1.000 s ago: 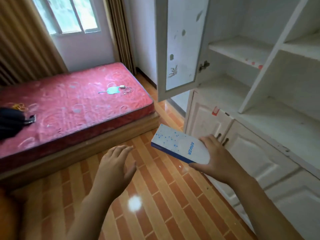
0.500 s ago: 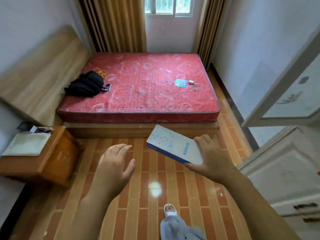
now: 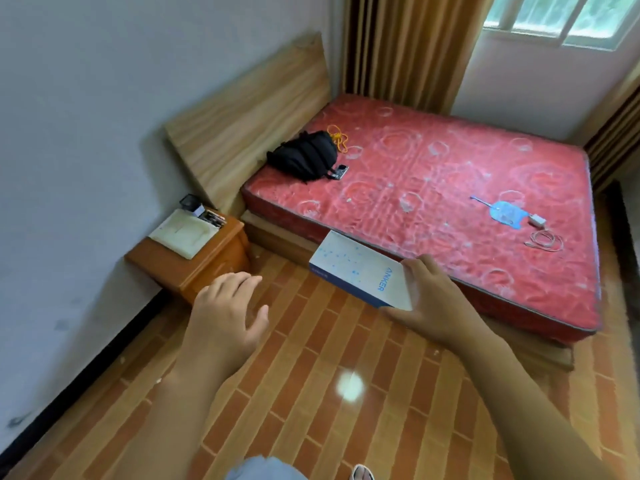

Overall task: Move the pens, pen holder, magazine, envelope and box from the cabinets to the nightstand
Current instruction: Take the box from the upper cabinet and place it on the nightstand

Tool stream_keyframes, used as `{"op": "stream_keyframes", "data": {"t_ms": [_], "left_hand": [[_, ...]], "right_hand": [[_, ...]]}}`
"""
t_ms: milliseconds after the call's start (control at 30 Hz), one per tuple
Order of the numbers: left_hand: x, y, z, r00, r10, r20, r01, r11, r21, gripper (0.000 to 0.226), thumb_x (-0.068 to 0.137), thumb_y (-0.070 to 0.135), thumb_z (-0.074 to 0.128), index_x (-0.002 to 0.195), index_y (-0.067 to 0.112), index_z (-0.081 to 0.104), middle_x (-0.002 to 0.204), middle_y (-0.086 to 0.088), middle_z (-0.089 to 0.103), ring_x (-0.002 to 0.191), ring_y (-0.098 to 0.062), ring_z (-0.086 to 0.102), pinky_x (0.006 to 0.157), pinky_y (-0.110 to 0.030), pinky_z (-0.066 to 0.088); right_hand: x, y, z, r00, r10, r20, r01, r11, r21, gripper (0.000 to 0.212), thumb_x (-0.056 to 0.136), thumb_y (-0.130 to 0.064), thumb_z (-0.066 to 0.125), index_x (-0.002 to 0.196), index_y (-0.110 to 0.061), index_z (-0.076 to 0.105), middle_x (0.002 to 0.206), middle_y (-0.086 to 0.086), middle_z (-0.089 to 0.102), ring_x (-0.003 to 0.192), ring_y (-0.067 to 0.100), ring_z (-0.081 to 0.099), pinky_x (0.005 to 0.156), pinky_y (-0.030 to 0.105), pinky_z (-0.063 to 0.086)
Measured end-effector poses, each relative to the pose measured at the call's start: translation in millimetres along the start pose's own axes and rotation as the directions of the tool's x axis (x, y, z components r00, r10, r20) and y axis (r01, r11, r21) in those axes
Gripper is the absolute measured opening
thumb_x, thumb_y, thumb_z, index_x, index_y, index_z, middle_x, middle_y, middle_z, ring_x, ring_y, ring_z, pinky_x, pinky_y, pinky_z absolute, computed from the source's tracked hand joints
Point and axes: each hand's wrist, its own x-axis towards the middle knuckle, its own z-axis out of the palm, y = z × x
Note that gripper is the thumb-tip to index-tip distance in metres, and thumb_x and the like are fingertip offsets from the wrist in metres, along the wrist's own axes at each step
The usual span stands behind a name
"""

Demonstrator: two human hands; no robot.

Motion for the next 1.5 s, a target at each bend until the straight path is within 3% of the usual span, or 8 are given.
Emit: {"op": "stream_keyframes", "data": {"t_ms": [133, 300, 533, 833, 1167, 1500], "left_hand": [[19.2, -44.7, -7.0, 0.995, -0.094, -0.027, 0.095, 0.995, 0.03, 0.058, 0.096, 0.05, 0.04, 0.14, 0.018, 0.058, 0.14, -0.001, 0.06, 0.133, -0.022, 0.049, 0.11, -0.047, 0.045], [51.0, -118.7, -10.2, 0.987, -0.148, -0.057, 0.15, 0.988, 0.028, 0.058, 0.096, 0.05, 0.04, 0.14, 0.017, 0.058, 0.139, -0.002, 0.06, 0.132, -0.022, 0.049, 0.108, -0.048, 0.047], [94.4, -255.0, -41.1, 0.975, -0.208, -0.072, 0.209, 0.978, 0.009, 0.057, 0.096, 0.049, 0.04, 0.138, 0.015, 0.059, 0.137, -0.002, 0.06, 0.13, -0.022, 0.051, 0.102, -0.047, 0.052], [137.5, -408.6, -73.3, 0.956, -0.277, -0.095, 0.28, 0.96, 0.016, 0.058, 0.095, 0.049, 0.042, 0.138, 0.014, 0.059, 0.138, -0.003, 0.06, 0.13, -0.024, 0.052, 0.107, -0.046, 0.047], [193.2, -504.4, -54.8, 0.924, -0.379, -0.047, 0.378, 0.925, -0.041, 0.059, 0.096, 0.052, 0.038, 0.141, 0.019, 0.056, 0.141, 0.002, 0.058, 0.132, -0.02, 0.05, 0.108, -0.046, 0.047], [310.7, -593.7, -30.0, 0.879, -0.475, 0.042, 0.473, 0.88, 0.05, 0.058, 0.096, 0.05, 0.038, 0.139, 0.016, 0.058, 0.138, 0.0, 0.06, 0.129, -0.02, 0.053, 0.107, -0.042, 0.047]], "right_hand": [[64.9, -32.2, 22.8, 0.994, -0.096, 0.044, 0.096, 0.995, -0.006, 0.086, 0.071, -0.075, 0.067, 0.136, -0.022, 0.043, 0.118, -0.012, 0.039, 0.104, 0.015, 0.045, 0.085, 0.034, 0.042], [141.9, -84.2, 57.4, 0.98, -0.193, 0.044, 0.195, 0.98, -0.034, 0.082, 0.077, -0.066, 0.076, 0.137, -0.021, 0.044, 0.119, -0.011, 0.041, 0.105, 0.011, 0.043, 0.085, 0.028, 0.035], [248.8, -194.6, 100.3, 0.965, -0.257, 0.053, 0.262, 0.96, -0.103, 0.075, 0.079, -0.063, 0.075, 0.135, -0.022, 0.045, 0.115, -0.011, 0.039, 0.101, 0.011, 0.044, 0.077, 0.027, 0.034], [374.9, -312.0, 162.9, 0.95, -0.304, 0.065, 0.309, 0.947, -0.084, 0.071, 0.077, -0.062, 0.077, 0.126, -0.02, 0.049, 0.114, -0.007, 0.041, 0.103, 0.02, 0.048, 0.085, 0.038, 0.045], [496.3, -363.0, 227.6, 0.933, -0.296, 0.204, 0.314, 0.947, -0.061, 0.081, 0.07, -0.074, 0.064, 0.132, -0.023, 0.049, 0.113, -0.01, 0.04, 0.102, 0.014, 0.045, 0.08, 0.03, 0.037], [674.5, -377.4, 295.9, 0.894, -0.321, 0.312, 0.344, 0.939, -0.02, 0.087, 0.07, -0.078, 0.06, 0.136, -0.022, 0.049, 0.115, -0.01, 0.04, 0.103, 0.013, 0.045, 0.085, 0.032, 0.047]]}}
